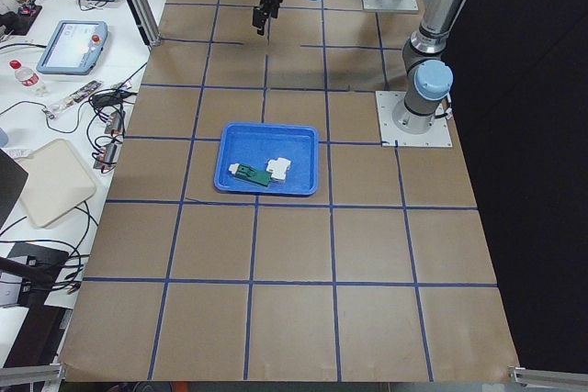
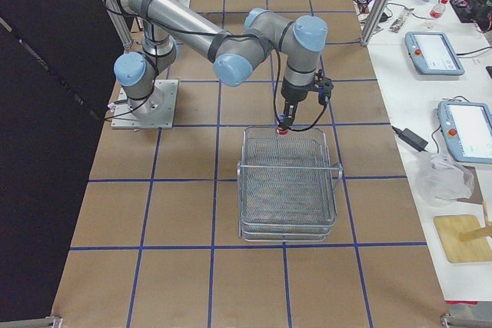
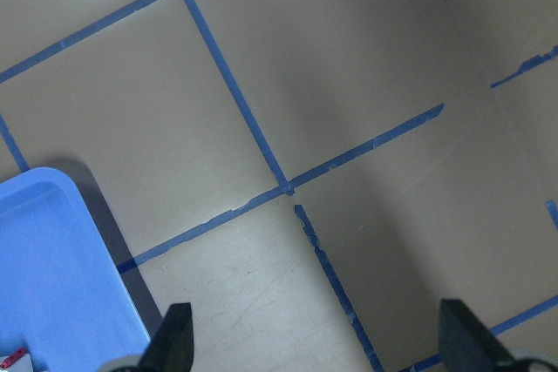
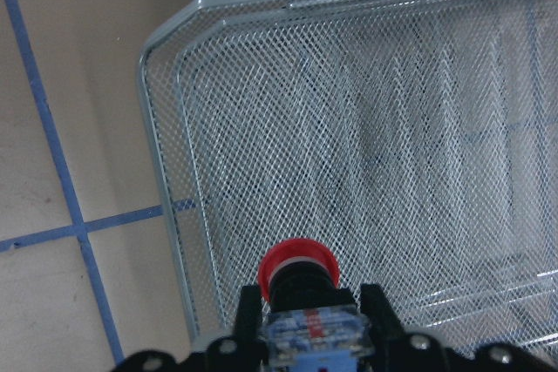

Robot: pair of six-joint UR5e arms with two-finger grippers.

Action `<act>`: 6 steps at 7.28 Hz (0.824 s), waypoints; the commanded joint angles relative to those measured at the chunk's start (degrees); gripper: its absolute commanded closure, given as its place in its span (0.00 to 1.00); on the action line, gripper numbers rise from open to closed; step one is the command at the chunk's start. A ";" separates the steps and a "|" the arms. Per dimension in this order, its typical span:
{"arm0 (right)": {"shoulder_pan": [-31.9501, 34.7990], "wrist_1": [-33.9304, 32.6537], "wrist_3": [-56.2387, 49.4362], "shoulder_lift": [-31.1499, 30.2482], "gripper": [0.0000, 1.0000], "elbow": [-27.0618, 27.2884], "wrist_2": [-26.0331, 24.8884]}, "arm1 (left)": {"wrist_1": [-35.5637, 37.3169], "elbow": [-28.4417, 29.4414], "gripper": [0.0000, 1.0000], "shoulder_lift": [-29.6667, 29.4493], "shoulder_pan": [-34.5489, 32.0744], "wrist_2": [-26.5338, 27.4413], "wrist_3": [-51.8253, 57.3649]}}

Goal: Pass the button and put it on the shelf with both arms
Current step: 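Carry the button with the right gripper over the wire mesh basket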

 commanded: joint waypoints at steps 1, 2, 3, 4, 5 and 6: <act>-0.33 -1.87 -0.16 1.19 1.00 0.12 2.47 | -2.05 0.03 0.00 1.78 1.39 0.17 -1.72; -0.33 -1.70 0.11 1.19 1.00 0.12 2.58 | -3.29 -0.06 0.00 2.75 1.92 0.17 -1.81; -0.33 -1.43 0.11 1.80 1.00 0.12 2.58 | -4.43 -0.06 0.00 3.54 2.71 0.17 -2.51; -0.33 -1.60 -0.06 2.33 1.00 0.12 2.67 | -5.49 -0.06 0.00 4.33 3.33 0.17 -5.74; -0.33 -1.78 0.02 2.51 0.97 0.12 2.58 | -5.33 -0.15 0.00 4.69 3.68 0.08 -8.29; -0.33 -1.69 0.20 2.51 0.89 0.12 2.58 | -5.50 -0.15 0.00 5.13 3.69 0.25 -10.40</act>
